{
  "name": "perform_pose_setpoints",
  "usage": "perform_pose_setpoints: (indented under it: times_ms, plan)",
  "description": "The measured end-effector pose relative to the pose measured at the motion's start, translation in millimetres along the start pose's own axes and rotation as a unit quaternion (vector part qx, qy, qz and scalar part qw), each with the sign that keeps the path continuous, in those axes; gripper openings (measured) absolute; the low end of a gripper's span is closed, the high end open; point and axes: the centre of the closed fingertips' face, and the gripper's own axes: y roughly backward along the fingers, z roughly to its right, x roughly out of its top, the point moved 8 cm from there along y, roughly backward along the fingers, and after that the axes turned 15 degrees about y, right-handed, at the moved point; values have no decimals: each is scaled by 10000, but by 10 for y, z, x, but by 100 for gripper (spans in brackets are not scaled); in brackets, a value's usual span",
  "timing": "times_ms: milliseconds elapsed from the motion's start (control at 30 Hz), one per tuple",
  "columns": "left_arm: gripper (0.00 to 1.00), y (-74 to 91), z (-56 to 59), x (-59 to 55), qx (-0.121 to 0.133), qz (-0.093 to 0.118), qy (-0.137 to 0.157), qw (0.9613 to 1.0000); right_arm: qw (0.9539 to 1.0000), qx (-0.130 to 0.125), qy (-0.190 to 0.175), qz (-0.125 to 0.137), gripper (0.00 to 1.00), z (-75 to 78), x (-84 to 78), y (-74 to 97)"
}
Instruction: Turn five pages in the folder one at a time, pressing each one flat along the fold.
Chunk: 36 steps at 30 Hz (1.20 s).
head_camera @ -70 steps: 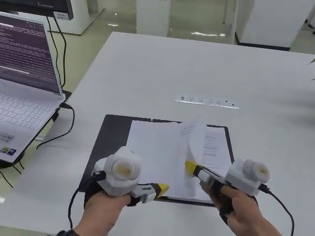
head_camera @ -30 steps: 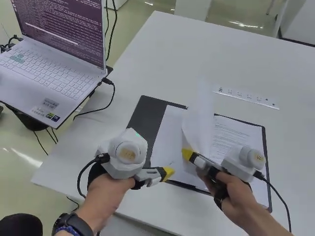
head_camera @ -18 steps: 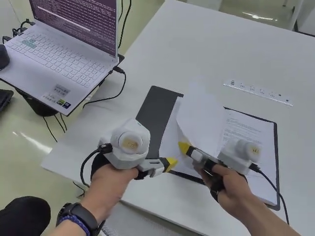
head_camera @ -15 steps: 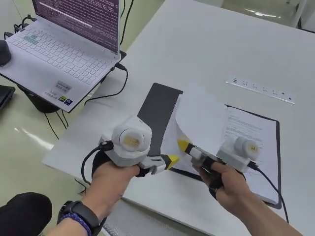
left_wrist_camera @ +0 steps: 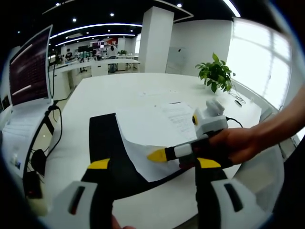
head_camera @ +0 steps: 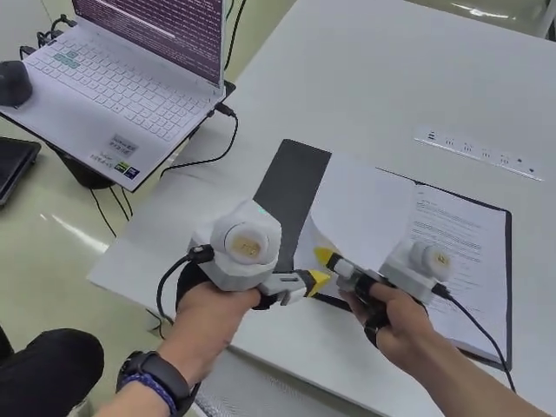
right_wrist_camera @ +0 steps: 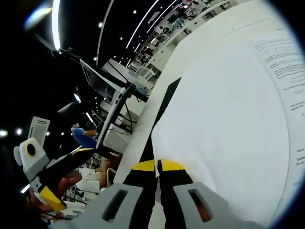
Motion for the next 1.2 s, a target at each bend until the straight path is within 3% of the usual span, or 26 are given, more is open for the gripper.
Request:
perform_pose_setpoints:
  times_ms: [333, 467, 700, 900, 1200]
  plan:
    - [70, -6, 1, 34, 3, 39, 15, 10000, 9998, -136, -76, -122, 0, 91, -71, -117]
    - [70, -5, -12, 16, 24, 5, 29, 10000, 9988, -356, -242, -240, 0, 166, -148, -161]
    - [69, 9, -34, 22, 55, 11, 61, 10000, 9983, -427, -370, -151, 0, 147, -174, -175]
    - [68, -2, -68, 6, 140, -23, -23, 9999, 9988, -299, -384, -93, 11, 74, -154, -204]
    - [62, 40, -165, 7, 169, 170, 252, 9994, 9997, 3, -236, -63, 27, -51, -143, -167]
